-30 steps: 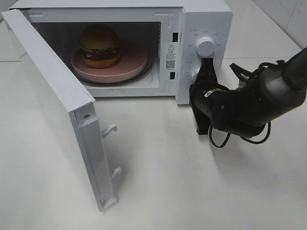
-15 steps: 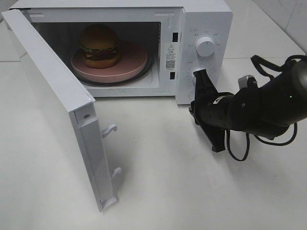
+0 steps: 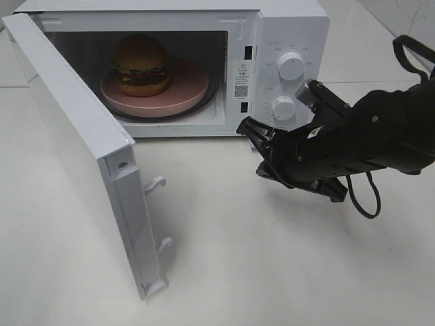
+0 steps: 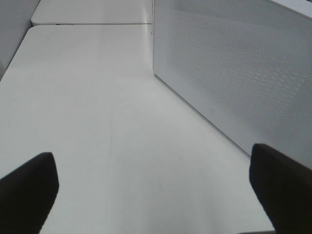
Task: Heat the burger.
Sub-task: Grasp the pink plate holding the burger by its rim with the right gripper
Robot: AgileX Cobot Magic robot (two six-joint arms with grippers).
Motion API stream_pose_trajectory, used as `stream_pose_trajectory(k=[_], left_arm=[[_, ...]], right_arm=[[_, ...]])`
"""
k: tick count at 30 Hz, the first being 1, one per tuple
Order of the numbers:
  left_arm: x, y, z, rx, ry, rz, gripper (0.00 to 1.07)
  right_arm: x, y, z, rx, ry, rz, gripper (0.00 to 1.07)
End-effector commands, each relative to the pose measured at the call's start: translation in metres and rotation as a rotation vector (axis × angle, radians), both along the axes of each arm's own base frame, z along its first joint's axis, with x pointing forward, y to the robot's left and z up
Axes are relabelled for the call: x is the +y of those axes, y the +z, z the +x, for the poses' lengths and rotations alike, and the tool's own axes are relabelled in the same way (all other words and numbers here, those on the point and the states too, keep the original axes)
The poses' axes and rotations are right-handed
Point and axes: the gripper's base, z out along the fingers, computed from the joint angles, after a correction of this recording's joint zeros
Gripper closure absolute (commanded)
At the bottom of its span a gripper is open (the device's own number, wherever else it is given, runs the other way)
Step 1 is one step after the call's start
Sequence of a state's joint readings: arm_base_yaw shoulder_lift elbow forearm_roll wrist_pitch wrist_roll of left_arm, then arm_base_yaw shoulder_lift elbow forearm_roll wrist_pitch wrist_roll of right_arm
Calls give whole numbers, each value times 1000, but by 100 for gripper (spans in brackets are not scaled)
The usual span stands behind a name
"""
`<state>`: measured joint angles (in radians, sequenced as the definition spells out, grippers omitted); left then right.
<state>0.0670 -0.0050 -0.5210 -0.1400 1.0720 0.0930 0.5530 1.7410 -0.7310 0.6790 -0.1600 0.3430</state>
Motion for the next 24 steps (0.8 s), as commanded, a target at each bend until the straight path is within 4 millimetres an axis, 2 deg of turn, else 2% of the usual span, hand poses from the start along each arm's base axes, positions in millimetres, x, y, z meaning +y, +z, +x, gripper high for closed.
stream_pose_trajectory(k=[1, 5, 6, 8, 10, 16, 18, 20, 21, 24], left_arm=[[-1, -1, 0, 3, -1, -11, 7], [-1, -1, 0, 3, -1, -11, 7], [-1, -1, 0, 3, -1, -11, 7], [-1, -1, 0, 3, -1, -11, 7], [-1, -1, 0, 3, -1, -11, 7], [-1, -1, 0, 3, -1, -11, 7], [-1, -1, 0, 3, -1, -11, 7], [-1, -1, 0, 3, -1, -11, 7], [-1, -1, 0, 3, -1, -11, 7], [-1, -1, 0, 3, -1, -11, 7]], right_arm=[[4, 8, -3, 17, 153, -53, 107], [8, 14, -4, 41, 272, -99, 107], [10, 21, -3, 39, 343, -136, 106], [11, 24, -3, 40, 377, -156, 106], [11, 37, -4, 52, 509, -245, 105], [9, 46, -6, 79, 664, -354, 103], [8, 53, -7, 93, 859, -449, 102], [9, 54, -7, 89, 903, -466, 102], [9, 57, -8, 76, 1019, -508, 102], [9, 59, -9, 77, 1072, -525, 102]])
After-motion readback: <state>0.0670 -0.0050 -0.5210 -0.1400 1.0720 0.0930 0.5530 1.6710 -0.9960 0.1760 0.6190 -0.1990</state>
